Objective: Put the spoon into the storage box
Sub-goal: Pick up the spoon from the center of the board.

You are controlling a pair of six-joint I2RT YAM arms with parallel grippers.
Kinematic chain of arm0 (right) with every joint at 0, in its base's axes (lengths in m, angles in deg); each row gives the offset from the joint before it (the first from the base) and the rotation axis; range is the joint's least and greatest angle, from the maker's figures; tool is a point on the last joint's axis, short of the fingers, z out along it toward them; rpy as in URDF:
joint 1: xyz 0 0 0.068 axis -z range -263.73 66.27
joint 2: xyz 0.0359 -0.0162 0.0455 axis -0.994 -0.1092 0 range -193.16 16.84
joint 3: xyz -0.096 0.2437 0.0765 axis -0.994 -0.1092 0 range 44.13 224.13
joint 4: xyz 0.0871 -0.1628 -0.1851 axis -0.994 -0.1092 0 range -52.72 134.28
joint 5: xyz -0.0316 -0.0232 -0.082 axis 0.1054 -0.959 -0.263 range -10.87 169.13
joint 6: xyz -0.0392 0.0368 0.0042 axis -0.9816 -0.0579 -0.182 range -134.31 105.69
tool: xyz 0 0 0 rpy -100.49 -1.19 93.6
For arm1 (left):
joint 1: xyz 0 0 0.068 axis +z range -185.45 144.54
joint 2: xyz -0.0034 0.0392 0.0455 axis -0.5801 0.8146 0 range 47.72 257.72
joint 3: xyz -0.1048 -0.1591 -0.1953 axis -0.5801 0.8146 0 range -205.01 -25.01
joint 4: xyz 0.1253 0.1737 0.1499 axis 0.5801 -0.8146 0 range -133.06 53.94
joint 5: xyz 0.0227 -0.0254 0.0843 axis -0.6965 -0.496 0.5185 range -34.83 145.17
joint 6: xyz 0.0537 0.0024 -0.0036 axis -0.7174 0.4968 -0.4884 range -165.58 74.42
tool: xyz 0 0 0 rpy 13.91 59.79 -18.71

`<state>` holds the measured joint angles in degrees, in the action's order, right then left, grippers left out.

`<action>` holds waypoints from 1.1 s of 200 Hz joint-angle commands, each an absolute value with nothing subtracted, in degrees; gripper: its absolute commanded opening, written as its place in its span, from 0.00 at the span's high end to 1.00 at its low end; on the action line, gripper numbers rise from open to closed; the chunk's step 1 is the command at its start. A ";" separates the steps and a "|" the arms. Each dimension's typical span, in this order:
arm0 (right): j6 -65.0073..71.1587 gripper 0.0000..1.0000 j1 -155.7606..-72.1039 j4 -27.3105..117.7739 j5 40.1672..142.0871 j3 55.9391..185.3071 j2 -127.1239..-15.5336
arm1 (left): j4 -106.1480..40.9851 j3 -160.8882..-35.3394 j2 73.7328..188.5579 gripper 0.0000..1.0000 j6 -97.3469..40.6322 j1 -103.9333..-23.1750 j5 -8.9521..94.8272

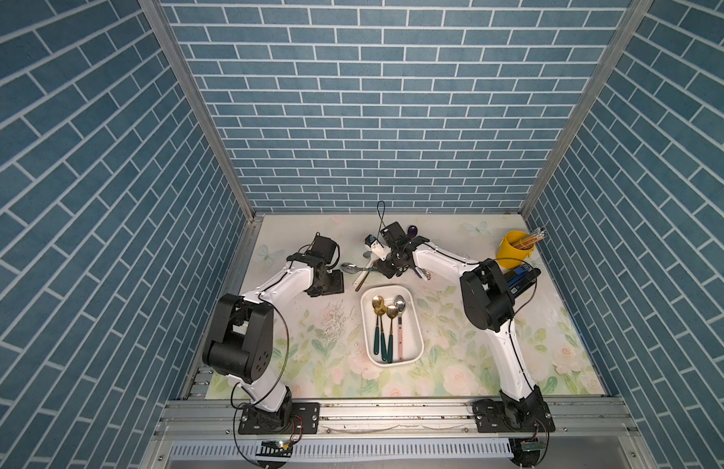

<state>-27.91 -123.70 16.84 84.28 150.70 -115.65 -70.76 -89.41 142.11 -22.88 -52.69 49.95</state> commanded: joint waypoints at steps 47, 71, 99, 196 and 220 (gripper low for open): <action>-29.15 0.63 -124.31 15.96 84.64 153.67 -119.75 | -71.09 -87.82 140.36 0.38 -22.54 -51.55 50.33; -29.47 0.64 -124.69 15.47 84.67 152.22 -119.25 | -71.04 -87.75 140.56 0.38 -22.64 -51.30 50.35; -29.78 0.68 -125.04 15.42 85.02 151.23 -119.05 | -71.15 -87.89 140.88 0.38 -22.72 -51.19 50.33; -29.90 0.84 -126.31 15.12 86.83 151.09 -119.53 | -71.33 -87.92 140.76 0.38 -22.90 -50.86 49.81; -27.63 0.87 -126.36 16.12 85.70 152.23 -118.54 | -70.88 -87.61 140.36 0.38 -22.90 -50.84 49.21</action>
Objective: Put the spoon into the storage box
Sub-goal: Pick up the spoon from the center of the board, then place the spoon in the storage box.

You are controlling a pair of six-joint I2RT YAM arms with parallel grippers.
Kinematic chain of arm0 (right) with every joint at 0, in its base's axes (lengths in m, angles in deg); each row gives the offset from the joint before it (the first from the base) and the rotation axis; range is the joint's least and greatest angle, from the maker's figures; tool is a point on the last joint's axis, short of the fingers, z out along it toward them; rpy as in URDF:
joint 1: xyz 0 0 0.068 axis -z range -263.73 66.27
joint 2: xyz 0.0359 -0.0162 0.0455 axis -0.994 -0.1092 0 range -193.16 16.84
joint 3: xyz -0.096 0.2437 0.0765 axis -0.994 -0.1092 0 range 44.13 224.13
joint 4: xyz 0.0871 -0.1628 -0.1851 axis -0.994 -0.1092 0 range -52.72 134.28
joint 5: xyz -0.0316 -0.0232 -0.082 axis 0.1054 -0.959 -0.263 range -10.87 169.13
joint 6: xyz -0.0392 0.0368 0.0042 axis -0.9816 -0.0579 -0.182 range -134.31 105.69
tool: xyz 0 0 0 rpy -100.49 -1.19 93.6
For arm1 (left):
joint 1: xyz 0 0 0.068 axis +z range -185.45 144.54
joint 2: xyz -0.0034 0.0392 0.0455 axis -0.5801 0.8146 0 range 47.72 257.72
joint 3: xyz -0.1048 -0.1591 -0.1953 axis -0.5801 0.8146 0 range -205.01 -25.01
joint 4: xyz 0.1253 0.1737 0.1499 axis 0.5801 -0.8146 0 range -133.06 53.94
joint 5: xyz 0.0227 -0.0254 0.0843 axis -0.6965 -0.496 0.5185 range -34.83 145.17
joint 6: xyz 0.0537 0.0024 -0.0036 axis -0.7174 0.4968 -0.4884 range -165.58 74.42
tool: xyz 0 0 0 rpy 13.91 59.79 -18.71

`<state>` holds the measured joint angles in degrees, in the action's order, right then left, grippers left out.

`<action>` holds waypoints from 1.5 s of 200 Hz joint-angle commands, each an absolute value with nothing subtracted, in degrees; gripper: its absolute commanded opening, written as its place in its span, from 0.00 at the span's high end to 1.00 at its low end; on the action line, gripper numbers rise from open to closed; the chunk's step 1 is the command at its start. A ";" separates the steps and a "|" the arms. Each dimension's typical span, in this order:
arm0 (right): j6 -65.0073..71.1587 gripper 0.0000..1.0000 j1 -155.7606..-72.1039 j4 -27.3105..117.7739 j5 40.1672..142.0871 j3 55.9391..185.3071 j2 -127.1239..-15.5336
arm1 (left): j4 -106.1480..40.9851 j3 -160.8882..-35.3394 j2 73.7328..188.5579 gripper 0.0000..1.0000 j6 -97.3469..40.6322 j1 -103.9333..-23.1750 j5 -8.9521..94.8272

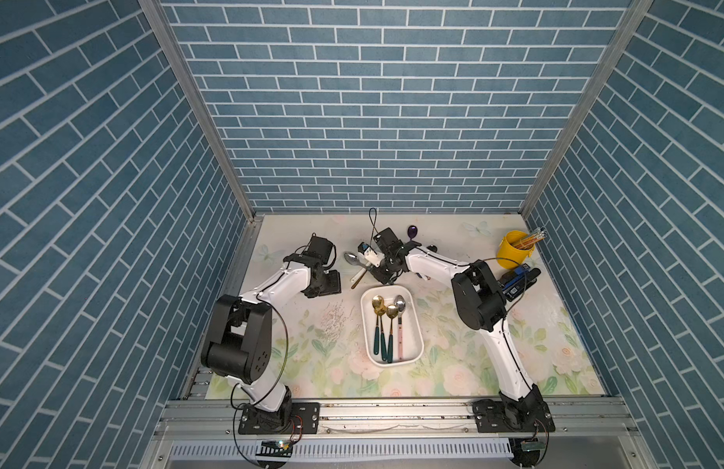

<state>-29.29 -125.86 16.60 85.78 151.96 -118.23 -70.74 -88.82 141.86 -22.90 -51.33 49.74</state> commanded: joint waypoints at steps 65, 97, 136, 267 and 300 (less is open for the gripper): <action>-19.80 0.90 -126.18 22.31 84.75 153.38 -113.13 | -69.65 -86.83 139.36 0.38 -22.75 -50.84 48.62; -17.38 0.91 -125.92 21.62 84.60 153.84 -111.35 | -68.97 -86.15 138.86 0.38 -22.47 -50.84 48.31; -13.47 0.92 -125.13 20.02 83.79 154.74 -109.29 | -67.28 -84.72 137.97 0.38 -21.63 -50.84 47.77; 9.15 0.91 -129.31 8.29 79.19 128.84 -82.42 | -60.91 -82.60 138.60 0.38 -18.74 -50.84 45.76; 14.49 0.91 -132.36 9.08 78.16 119.81 -77.02 | -55.69 -80.18 135.44 0.37 -16.88 -50.84 43.60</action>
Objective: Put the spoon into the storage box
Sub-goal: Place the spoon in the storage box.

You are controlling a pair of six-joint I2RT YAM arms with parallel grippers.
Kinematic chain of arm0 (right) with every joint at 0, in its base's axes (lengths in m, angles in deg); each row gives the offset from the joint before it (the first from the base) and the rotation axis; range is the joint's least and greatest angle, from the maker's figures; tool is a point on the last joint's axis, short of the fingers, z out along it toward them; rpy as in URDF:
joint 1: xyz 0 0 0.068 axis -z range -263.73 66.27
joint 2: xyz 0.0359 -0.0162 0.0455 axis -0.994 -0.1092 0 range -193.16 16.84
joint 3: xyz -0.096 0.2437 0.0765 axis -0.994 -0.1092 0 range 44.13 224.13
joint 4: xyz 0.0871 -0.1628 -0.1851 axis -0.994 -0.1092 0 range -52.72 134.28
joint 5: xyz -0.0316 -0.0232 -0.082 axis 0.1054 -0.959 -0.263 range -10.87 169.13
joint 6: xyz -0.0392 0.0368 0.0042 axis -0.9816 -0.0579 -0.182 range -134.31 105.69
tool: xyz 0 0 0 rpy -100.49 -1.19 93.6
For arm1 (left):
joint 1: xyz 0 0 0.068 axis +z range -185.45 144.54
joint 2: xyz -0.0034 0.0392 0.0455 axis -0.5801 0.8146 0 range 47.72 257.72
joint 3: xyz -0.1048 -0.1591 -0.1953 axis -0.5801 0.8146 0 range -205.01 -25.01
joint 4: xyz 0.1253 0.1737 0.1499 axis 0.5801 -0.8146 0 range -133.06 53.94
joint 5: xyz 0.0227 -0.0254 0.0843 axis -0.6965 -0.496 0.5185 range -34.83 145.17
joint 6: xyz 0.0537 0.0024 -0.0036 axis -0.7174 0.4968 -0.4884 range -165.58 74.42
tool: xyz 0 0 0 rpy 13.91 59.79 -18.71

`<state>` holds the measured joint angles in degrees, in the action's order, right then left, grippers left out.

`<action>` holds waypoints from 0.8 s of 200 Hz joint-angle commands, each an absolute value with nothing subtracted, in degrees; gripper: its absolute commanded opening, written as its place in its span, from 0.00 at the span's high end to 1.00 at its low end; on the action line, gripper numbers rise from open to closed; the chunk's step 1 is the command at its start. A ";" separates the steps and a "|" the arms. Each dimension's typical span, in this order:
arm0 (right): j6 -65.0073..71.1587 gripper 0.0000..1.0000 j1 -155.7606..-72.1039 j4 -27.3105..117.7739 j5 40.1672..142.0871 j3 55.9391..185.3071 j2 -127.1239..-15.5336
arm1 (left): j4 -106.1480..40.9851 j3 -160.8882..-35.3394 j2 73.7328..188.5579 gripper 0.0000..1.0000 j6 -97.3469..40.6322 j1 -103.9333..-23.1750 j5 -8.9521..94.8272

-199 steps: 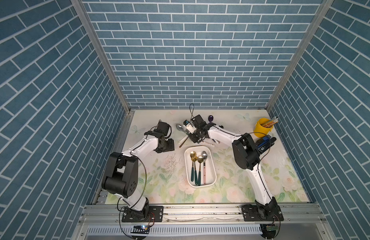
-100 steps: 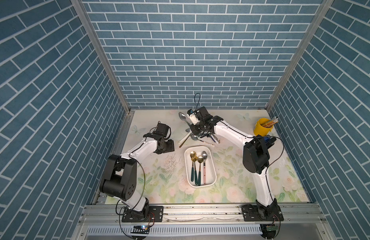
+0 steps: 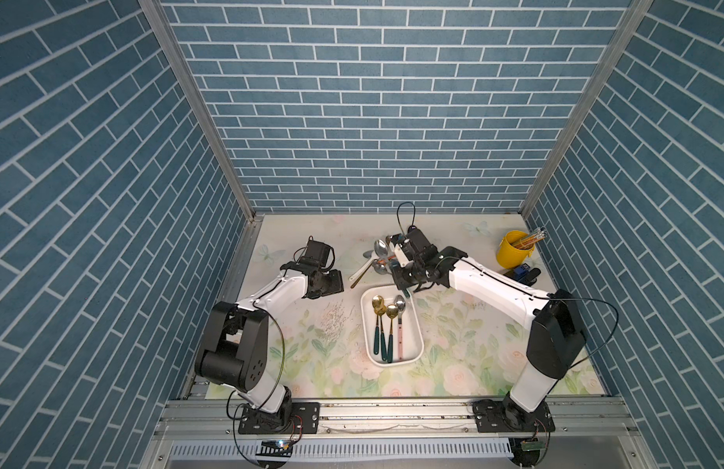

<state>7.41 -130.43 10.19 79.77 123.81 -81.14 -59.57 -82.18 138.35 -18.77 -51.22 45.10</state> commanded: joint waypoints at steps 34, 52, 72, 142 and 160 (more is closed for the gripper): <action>18.70 0.91 -136.20 9.64 77.06 114.57 -75.24 | -54.19 -78.72 133.10 0.36 -16.04 -50.84 44.35; 20.38 0.91 -137.96 10.14 76.74 112.09 -74.76 | -54.33 -78.28 132.81 0.35 -15.74 -50.84 44.20; 22.03 0.91 -139.07 11.44 77.43 108.59 -73.81 | -53.84 -77.28 132.05 0.35 -14.99 -50.84 44.17; 23.83 0.90 -139.84 10.31 79.88 107.45 -77.67 | -53.38 -75.62 131.04 0.31 -14.09 -50.84 44.18; 25.66 0.90 -139.89 9.86 80.56 107.65 -79.23 | -53.62 -75.63 131.12 0.28 -14.04 -50.84 43.96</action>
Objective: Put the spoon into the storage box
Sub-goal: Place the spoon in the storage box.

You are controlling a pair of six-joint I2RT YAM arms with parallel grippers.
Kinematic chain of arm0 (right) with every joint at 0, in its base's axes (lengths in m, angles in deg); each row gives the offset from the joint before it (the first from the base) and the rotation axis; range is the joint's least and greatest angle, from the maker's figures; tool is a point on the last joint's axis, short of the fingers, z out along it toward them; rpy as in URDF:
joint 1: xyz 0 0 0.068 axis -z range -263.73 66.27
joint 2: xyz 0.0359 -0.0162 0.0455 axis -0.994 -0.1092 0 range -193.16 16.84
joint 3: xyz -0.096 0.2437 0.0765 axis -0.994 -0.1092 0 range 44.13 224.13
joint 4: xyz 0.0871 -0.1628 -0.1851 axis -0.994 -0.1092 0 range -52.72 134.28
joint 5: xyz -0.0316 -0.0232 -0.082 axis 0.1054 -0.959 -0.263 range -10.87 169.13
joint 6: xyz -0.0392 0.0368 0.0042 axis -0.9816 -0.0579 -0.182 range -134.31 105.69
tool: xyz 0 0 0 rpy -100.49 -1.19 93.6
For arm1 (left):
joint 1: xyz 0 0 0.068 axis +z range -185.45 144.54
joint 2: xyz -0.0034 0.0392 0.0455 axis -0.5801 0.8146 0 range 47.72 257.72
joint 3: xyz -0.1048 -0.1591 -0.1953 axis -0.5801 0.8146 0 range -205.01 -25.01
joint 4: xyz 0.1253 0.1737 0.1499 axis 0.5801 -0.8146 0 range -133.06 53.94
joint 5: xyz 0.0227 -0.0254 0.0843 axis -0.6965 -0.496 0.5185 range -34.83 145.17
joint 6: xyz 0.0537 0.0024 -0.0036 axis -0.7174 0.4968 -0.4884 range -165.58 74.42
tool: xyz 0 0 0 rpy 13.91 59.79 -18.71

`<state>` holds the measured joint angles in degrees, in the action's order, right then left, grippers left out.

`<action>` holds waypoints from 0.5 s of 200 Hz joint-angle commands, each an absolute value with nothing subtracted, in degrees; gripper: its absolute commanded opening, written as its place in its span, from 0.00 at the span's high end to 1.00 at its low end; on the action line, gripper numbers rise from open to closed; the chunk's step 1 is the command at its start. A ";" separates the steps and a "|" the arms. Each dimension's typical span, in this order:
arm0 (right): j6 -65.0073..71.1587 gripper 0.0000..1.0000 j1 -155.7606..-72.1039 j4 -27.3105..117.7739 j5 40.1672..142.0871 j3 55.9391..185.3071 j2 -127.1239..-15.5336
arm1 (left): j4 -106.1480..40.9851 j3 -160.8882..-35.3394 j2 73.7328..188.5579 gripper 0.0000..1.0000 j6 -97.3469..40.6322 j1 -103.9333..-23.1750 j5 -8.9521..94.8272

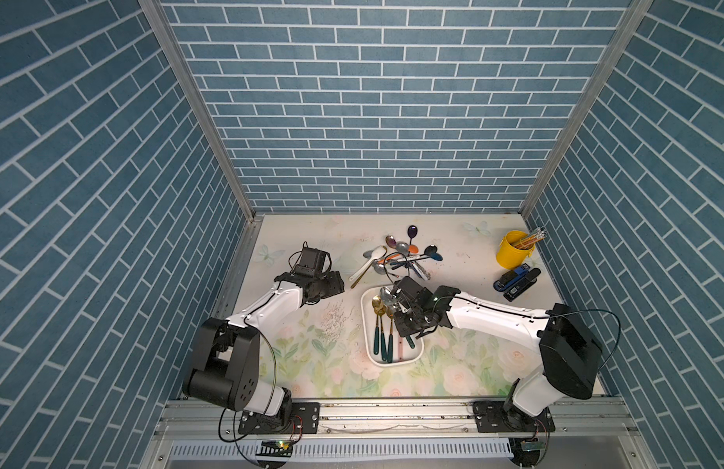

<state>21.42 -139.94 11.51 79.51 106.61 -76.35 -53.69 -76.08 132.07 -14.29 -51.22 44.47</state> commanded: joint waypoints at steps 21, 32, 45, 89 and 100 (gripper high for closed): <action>26.63 0.89 -139.85 9.32 80.84 107.91 -79.90 | -53.83 -75.56 131.09 0.28 -14.09 -50.84 43.96; 26.91 0.88 -139.83 8.90 80.92 108.27 -80.28 | -53.99 -75.63 131.02 0.28 -14.07 -50.84 44.05; 26.83 0.87 -139.88 8.05 81.06 109.00 -80.87 | -54.23 -75.79 131.05 0.25 -14.17 -50.84 44.31; 25.58 0.75 -140.03 5.39 80.47 111.86 -81.08 | -55.04 -76.86 130.93 0.21 -14.80 -50.83 44.97; 24.80 0.71 -140.12 4.77 80.02 112.65 -80.48 | -55.37 -77.33 130.89 0.21 -15.56 -50.92 45.21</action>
<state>24.87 -139.94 7.77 80.87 110.20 -81.09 -53.84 -76.10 132.03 -14.29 -51.22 44.47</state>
